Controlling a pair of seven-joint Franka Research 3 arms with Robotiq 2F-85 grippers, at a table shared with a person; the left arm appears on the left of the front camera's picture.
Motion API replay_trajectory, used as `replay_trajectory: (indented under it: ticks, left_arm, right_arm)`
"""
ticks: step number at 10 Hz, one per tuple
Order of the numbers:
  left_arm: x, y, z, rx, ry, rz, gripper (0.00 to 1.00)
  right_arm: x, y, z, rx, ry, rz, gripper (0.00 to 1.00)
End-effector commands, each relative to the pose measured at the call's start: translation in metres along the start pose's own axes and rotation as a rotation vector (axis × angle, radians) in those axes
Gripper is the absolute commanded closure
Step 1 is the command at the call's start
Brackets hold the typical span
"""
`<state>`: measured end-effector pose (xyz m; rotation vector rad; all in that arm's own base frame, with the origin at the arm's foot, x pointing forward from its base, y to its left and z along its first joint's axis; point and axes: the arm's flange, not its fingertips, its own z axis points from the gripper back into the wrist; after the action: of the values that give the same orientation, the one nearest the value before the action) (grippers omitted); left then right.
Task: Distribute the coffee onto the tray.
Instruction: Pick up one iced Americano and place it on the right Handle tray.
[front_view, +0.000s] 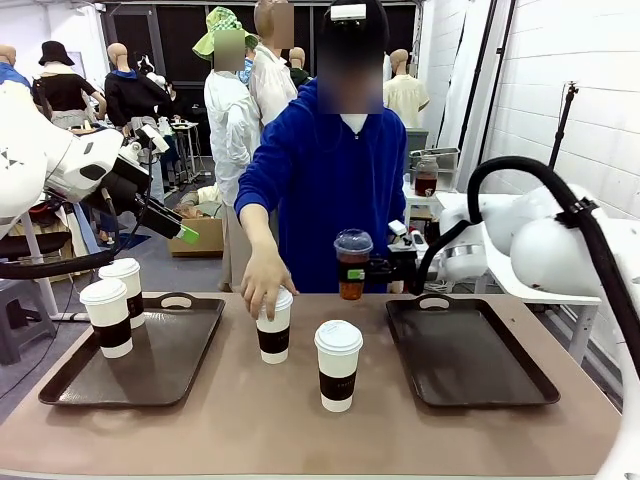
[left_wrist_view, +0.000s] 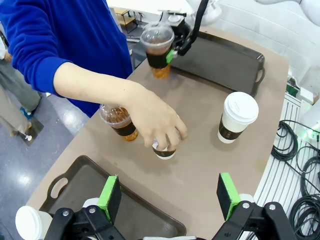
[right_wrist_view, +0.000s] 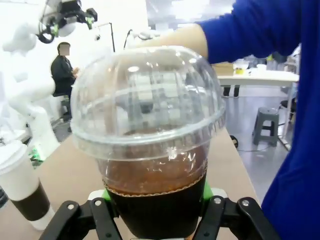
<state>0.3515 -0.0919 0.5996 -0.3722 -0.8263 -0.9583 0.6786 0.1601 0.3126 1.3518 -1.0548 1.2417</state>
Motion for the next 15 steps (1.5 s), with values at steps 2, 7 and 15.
replay_trajectory:
  ticks: [2, 7, 15]
  left_arm:
    - [-0.001, 0.001, 0.0, -0.008, -0.002, 0.001, 0.0]
    - [-0.001, 0.001, 0.0, -0.008, -0.002, 0.001, 0.0]
    - [-0.001, 0.001, 0.0, -0.008, -0.002, 0.001, 0.0]
  right_arm:
    - [0.028, 0.05, 0.046, 0.035, 0.028, -0.018, 0.34]
    - [0.025, 0.126, 0.091, 0.009, 0.052, -0.046, 0.34]
    - [0.005, 0.144, 0.1, -0.011, 0.055, -0.053, 0.34]
